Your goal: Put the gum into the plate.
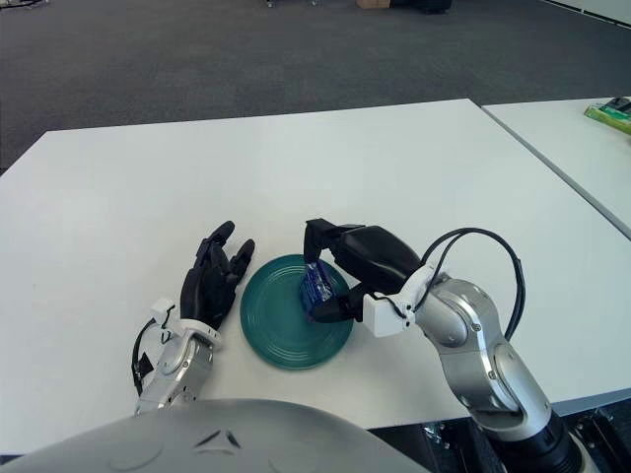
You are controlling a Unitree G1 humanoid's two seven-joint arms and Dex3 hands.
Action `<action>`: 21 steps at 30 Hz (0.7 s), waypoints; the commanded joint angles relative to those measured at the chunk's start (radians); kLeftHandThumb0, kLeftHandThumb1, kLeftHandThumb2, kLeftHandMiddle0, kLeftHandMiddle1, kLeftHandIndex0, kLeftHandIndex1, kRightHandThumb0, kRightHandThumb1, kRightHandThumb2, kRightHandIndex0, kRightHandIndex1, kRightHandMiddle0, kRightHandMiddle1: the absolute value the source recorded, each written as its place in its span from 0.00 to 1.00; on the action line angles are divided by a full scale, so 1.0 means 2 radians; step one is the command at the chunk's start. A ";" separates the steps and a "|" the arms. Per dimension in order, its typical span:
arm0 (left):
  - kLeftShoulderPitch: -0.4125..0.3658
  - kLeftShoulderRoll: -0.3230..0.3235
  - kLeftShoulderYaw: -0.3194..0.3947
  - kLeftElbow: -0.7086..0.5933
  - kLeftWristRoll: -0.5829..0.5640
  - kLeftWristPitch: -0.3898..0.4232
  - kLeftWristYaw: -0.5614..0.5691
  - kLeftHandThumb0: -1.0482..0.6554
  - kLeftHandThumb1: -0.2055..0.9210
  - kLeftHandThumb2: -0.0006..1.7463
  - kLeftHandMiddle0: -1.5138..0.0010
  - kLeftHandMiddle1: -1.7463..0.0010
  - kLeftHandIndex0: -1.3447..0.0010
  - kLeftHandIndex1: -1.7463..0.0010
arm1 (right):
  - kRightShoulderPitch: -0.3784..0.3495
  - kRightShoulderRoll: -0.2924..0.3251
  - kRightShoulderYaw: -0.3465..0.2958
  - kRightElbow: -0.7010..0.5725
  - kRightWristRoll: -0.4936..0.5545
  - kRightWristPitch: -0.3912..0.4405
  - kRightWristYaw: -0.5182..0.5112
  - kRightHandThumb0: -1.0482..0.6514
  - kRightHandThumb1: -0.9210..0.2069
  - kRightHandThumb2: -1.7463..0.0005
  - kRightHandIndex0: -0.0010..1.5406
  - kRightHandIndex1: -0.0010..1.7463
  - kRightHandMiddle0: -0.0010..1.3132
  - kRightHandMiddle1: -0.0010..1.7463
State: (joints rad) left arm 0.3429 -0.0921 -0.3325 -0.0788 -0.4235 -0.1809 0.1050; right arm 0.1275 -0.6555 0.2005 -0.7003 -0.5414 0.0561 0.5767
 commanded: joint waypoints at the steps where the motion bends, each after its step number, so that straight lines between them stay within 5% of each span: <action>1: 0.008 -0.053 -0.007 -0.006 -0.004 0.005 0.001 0.21 1.00 0.49 0.69 1.00 1.00 0.56 | -0.008 -0.008 -0.008 0.019 -0.013 -0.027 -0.014 0.41 0.00 0.70 0.19 0.74 0.15 1.00; 3: 0.009 -0.053 -0.007 -0.007 -0.007 0.006 -0.001 0.21 1.00 0.49 0.69 1.00 1.00 0.56 | -0.006 -0.009 -0.009 0.024 -0.020 -0.036 -0.016 0.28 0.00 0.58 0.18 0.58 0.10 0.83; 9: 0.008 -0.055 -0.006 -0.010 -0.008 0.007 0.002 0.21 1.00 0.49 0.67 0.99 0.99 0.55 | -0.007 -0.007 -0.008 0.031 -0.044 -0.040 -0.010 0.16 0.00 0.49 0.19 0.29 0.04 0.63; 21: 0.005 -0.058 -0.009 -0.009 -0.001 0.006 0.008 0.21 1.00 0.48 0.64 0.98 0.98 0.54 | -0.024 -0.007 0.004 0.058 -0.089 -0.045 0.003 0.09 0.00 0.43 0.22 0.12 0.02 0.56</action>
State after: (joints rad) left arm 0.3439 -0.0921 -0.3330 -0.0882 -0.4260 -0.1720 0.1084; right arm 0.1055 -0.6626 0.2006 -0.6049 -0.6975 -0.0229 0.5746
